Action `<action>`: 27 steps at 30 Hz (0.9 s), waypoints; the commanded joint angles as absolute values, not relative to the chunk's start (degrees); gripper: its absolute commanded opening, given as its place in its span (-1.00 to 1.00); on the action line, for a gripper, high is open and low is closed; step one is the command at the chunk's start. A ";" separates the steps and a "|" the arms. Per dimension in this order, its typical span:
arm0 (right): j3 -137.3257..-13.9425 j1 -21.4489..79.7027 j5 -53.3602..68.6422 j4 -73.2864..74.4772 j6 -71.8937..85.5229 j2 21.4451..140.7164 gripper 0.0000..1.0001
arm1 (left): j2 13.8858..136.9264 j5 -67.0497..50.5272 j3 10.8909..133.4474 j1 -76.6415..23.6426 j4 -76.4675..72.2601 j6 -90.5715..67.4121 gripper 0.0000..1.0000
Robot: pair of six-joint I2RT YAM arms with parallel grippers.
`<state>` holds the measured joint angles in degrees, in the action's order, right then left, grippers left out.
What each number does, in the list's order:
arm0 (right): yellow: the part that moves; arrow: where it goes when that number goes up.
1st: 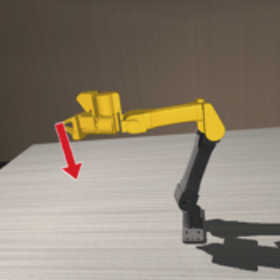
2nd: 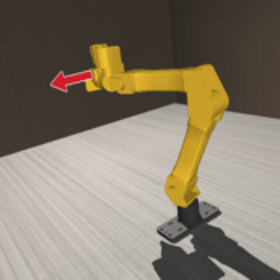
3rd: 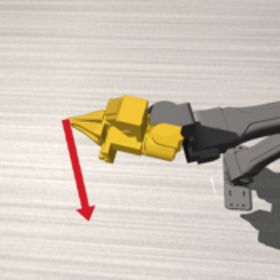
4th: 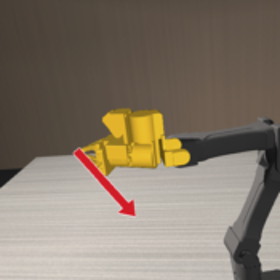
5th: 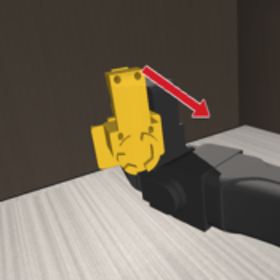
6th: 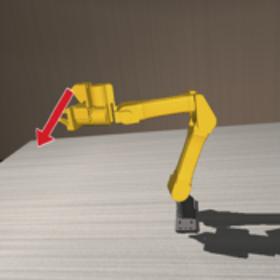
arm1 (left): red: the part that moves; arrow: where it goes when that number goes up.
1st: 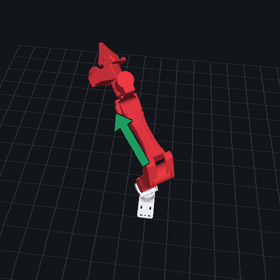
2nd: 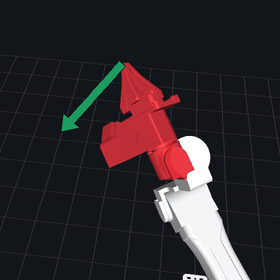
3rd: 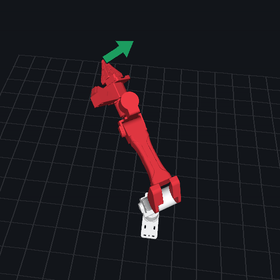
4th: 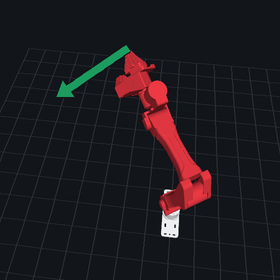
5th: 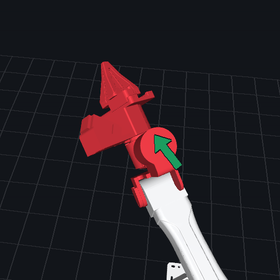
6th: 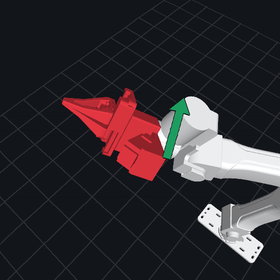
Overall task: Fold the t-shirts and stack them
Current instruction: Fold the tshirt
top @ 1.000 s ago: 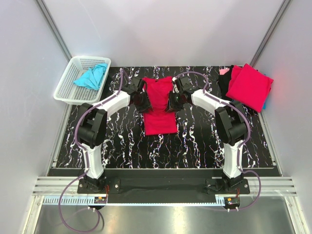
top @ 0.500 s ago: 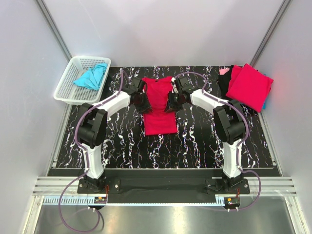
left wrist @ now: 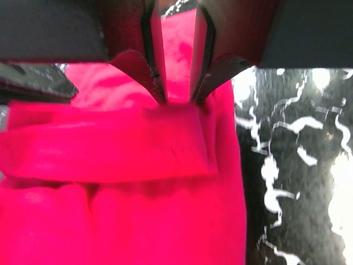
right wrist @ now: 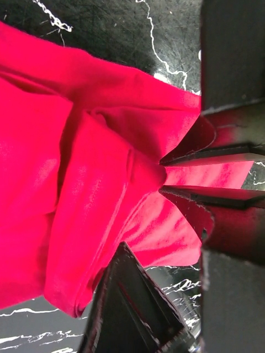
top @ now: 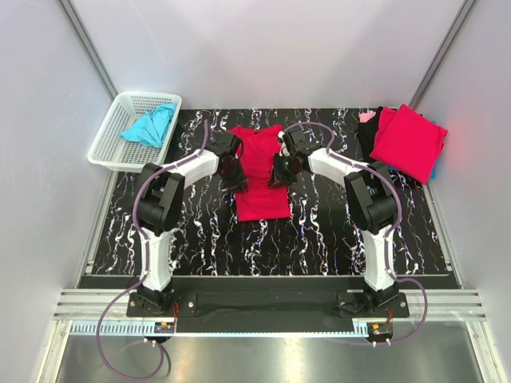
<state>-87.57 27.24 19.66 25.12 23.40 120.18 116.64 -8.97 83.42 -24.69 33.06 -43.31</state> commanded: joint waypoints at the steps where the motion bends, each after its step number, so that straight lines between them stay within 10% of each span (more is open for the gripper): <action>1: -88.77 27.69 20.30 23.91 23.29 120.67 -0.47 | 118.47 -7.47 88.40 -24.79 33.75 -41.93 -0.46; 27: -115.04 25.14 6.60 26.98 21.62 136.92 -0.46 | 126.47 3.86 105.98 -21.97 37.44 -37.71 -0.40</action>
<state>-110.83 26.46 10.50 26.85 22.09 134.87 125.84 -0.08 101.67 -22.37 38.04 -39.00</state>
